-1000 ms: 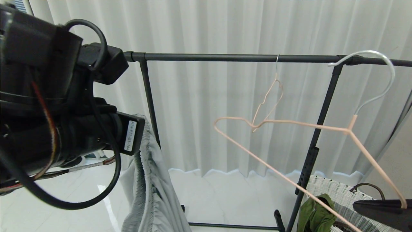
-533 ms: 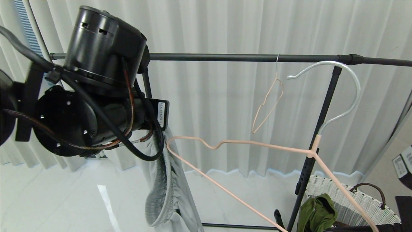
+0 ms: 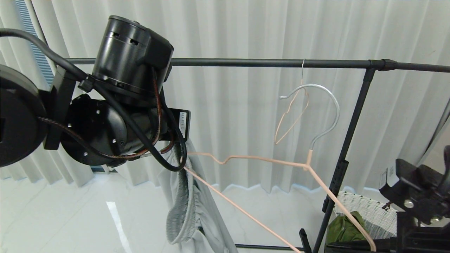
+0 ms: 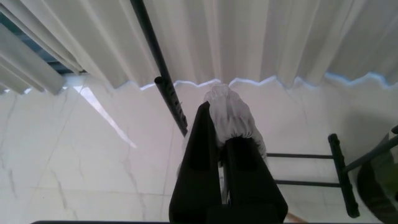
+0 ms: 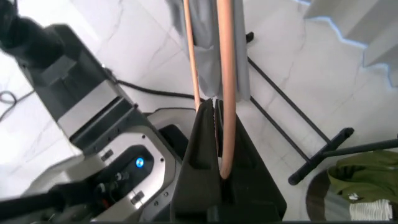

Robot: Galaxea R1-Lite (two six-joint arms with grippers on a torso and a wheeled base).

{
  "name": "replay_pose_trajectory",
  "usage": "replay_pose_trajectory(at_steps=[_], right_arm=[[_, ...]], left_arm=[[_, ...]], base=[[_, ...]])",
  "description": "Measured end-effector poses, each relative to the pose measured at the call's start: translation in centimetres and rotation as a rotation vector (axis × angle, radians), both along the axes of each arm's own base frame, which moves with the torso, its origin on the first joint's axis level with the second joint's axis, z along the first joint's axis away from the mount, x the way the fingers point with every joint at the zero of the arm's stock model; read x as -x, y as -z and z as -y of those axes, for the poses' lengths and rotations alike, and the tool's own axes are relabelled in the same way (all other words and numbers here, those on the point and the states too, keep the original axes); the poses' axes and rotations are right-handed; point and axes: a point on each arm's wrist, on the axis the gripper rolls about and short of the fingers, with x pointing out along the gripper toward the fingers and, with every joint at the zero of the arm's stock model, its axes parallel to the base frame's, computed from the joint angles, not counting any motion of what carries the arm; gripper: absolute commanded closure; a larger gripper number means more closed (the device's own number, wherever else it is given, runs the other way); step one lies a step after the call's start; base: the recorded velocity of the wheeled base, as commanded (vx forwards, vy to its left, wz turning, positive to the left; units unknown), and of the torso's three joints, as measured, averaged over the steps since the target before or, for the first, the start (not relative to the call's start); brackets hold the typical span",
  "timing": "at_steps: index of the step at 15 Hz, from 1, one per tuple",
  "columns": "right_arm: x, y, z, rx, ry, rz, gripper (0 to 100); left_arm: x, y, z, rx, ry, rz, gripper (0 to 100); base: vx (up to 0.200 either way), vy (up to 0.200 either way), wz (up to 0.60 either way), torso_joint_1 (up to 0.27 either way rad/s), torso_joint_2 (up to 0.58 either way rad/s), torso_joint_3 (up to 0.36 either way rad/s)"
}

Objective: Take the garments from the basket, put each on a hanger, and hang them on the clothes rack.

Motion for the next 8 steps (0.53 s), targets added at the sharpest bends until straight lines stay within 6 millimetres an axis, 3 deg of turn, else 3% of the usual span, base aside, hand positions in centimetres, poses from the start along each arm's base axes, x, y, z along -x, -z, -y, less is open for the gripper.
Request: replay_pose_trajectory(at_steps=[8], right_arm=[[-2.7,0.7,-3.1,-0.065,0.078,0.016,100]], left_arm=[[0.6,-0.3,0.2,0.007,0.019,0.010,100]], base=[[0.000,0.000,0.00,0.000,0.00,0.000]])
